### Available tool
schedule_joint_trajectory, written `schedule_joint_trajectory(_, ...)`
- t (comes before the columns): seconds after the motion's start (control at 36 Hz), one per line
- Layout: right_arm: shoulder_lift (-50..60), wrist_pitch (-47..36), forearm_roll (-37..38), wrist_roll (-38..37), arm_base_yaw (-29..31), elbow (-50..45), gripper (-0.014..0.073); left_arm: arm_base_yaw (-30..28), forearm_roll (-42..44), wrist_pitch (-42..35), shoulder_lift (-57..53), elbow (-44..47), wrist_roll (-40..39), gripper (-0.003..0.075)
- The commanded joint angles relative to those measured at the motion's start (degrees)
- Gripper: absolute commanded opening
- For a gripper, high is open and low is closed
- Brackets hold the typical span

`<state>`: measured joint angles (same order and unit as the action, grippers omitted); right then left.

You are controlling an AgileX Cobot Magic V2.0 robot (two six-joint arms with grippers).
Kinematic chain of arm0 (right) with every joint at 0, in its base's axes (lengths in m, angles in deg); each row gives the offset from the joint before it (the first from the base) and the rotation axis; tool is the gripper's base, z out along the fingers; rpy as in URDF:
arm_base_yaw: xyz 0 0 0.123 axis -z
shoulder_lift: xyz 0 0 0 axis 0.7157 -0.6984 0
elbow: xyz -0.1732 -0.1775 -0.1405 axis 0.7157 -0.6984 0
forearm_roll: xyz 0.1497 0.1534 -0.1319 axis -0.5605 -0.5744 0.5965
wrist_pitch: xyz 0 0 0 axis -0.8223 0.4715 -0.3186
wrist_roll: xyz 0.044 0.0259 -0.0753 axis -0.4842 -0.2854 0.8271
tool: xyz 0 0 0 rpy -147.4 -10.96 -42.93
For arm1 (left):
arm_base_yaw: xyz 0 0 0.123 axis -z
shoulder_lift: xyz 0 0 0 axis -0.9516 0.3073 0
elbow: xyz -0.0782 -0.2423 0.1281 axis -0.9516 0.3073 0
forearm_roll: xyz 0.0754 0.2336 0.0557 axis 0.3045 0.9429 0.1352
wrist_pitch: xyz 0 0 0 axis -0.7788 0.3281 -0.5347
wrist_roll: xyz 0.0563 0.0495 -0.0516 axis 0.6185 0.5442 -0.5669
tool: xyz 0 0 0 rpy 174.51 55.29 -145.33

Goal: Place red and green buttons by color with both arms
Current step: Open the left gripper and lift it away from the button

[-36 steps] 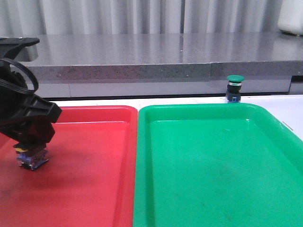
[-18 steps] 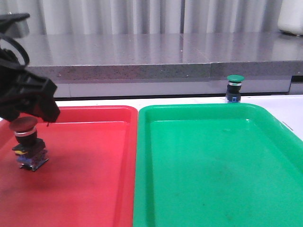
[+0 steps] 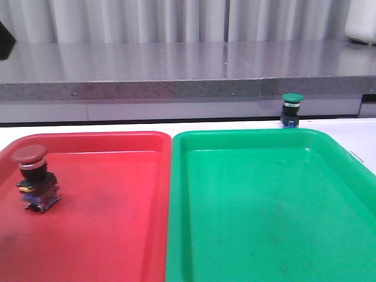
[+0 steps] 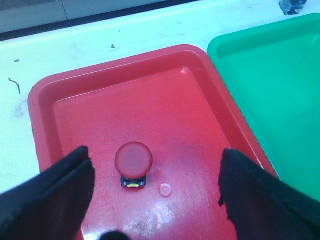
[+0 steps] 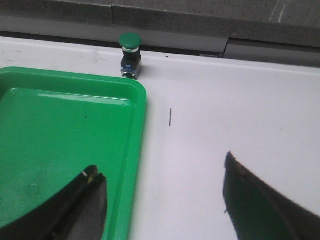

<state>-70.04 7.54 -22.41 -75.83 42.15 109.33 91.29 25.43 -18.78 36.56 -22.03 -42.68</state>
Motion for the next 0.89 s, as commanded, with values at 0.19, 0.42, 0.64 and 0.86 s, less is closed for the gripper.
schedule_joint_trajectory(0.19,-0.4,-3.7,0.5,0.6,0.4,1.9,0.0516,0.5,-0.8,4.0,-11.1,-1.3,-0.6,0.0511)
schedule_joint_trajectory(0.42,-0.4,-3.7,0.5,0.6,0.4,1.9,0.0516,0.3,-0.4,7.7,-16.8,-1.3,-2.0,0.0511)
schedule_joint_trajectory(0.64,-0.4,-3.8,0.5,0.6,0.4,1.9,0.0516,0.3,0.4,8.2,-19.9,-1.3,-2.5,0.0511)
schedule_joint_trajectory(0.86,-0.4,-4.2,0.5,0.6,0.4,1.9,0.0516,0.3,4.4,8.5,-20.0,-1.3,-4.5,0.0511)
